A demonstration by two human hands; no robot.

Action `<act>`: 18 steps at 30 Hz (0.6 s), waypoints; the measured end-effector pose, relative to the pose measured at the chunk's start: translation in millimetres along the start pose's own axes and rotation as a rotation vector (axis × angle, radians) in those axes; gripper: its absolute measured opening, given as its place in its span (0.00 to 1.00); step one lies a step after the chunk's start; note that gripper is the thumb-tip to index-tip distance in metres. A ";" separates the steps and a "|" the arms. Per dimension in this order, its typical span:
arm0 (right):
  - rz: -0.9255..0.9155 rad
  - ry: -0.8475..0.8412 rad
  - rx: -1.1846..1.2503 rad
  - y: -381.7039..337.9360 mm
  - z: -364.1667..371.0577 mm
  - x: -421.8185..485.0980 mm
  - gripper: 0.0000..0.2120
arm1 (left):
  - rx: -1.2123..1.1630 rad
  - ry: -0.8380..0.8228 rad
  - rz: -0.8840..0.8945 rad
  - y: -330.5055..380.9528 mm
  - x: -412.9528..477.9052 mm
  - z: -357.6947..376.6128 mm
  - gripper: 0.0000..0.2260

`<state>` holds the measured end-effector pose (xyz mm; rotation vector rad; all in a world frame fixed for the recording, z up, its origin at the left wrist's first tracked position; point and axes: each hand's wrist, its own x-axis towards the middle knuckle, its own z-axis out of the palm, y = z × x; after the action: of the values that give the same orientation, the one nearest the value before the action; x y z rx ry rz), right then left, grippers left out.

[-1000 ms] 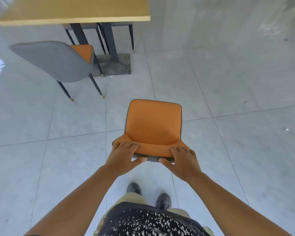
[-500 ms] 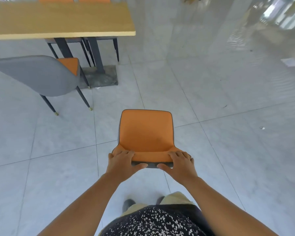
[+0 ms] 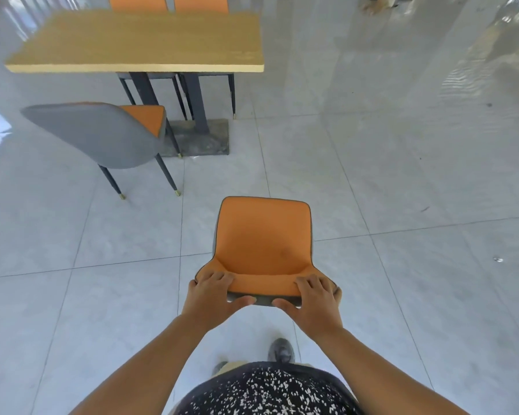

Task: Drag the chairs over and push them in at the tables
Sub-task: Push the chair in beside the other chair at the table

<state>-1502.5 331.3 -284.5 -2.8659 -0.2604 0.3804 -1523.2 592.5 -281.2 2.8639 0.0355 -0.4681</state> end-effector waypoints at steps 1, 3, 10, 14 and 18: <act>-0.008 -0.014 -0.006 2.6 -2.2 6.4 0.48 | 0.000 0.001 -0.012 2.0 3.4 -0.3 0.43; -0.032 -0.026 -0.013 6.7 -6.9 20.4 0.47 | -0.010 0.006 -0.042 5.7 10.0 -1.8 0.43; -0.126 -0.080 -0.040 10.8 -26.4 78.8 0.40 | -0.065 0.006 -0.150 15.0 39.2 -20.6 0.40; -0.150 -0.101 -0.052 -2.3 -31.1 107.5 0.40 | -0.097 -0.010 -0.190 2.9 55.1 -30.3 0.37; -0.172 -0.135 -0.051 -25.2 -35.1 139.4 0.42 | -0.093 0.003 -0.212 -22.8 74.1 -40.0 0.38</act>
<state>-1363.9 376.6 -277.7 -2.8423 -0.5439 0.5410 -1441.9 623.1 -273.1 2.7817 0.3546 -0.4880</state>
